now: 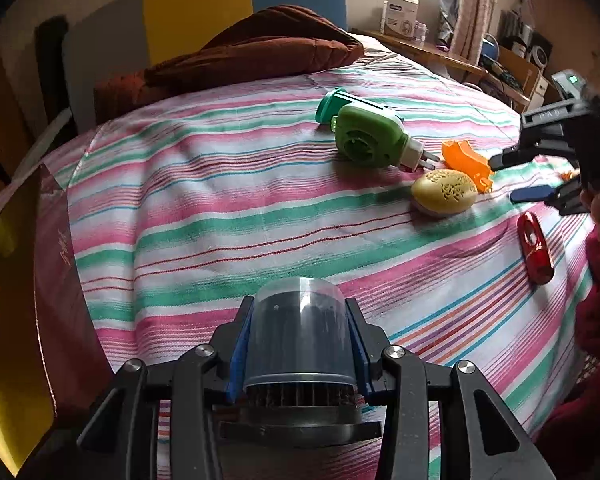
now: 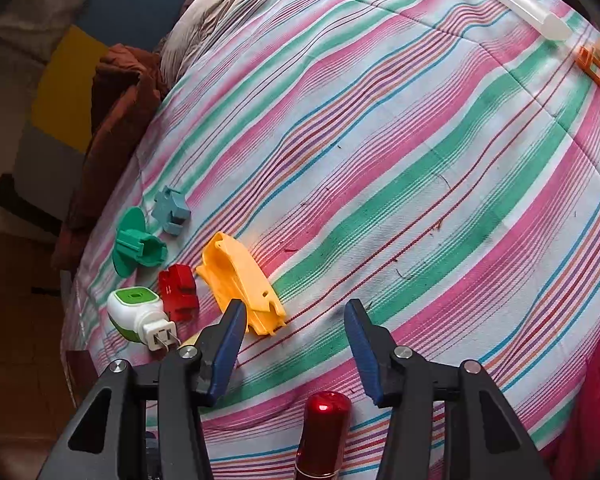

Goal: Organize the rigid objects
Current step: 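Grasp the red tube with the right gripper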

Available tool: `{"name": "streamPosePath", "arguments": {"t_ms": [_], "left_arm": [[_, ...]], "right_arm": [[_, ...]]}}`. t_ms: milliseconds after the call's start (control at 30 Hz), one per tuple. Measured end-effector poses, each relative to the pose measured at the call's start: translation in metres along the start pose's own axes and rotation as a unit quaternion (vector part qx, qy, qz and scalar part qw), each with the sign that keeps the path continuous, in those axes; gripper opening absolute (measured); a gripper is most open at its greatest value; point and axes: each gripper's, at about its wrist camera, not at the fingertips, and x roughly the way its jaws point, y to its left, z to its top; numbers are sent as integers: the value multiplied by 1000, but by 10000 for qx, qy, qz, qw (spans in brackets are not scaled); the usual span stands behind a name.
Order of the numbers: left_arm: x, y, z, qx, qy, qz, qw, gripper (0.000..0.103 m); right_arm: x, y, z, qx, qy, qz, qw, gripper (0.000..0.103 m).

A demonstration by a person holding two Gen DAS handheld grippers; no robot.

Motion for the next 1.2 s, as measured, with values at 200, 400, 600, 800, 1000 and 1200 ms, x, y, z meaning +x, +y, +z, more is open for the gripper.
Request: {"name": "streamPosePath", "arguments": {"t_ms": [200, 400, 600, 800, 1000, 1200], "left_arm": [[-1, -3, -4, 174, -175, 94, 9996, 43], [-2, -4, -8, 169, -333, 110, 9992, 44], [-1, 0, -9, 110, -398, 13, 9991, 46], [-2, 2, -10, 43, -474, -62, 9988, 46], [-3, 4, -12, -39, -534, -108, 9985, 46], [-6, 1, -13, -19, -473, -13, 9989, 45]], "right_arm": [[3, 6, -1, -186, 11, -158, 9997, 54], [7, 9, -4, -308, -101, -279, 9991, 54], [-2, 4, -7, -148, 98, -436, 9989, 39], [-39, 10, -18, -174, 250, -516, 9982, 32], [-28, 12, -48, -576, 656, -1048, 9907, 32], [-9, 17, -68, -1282, 370, -1104, 9849, 24]]}}
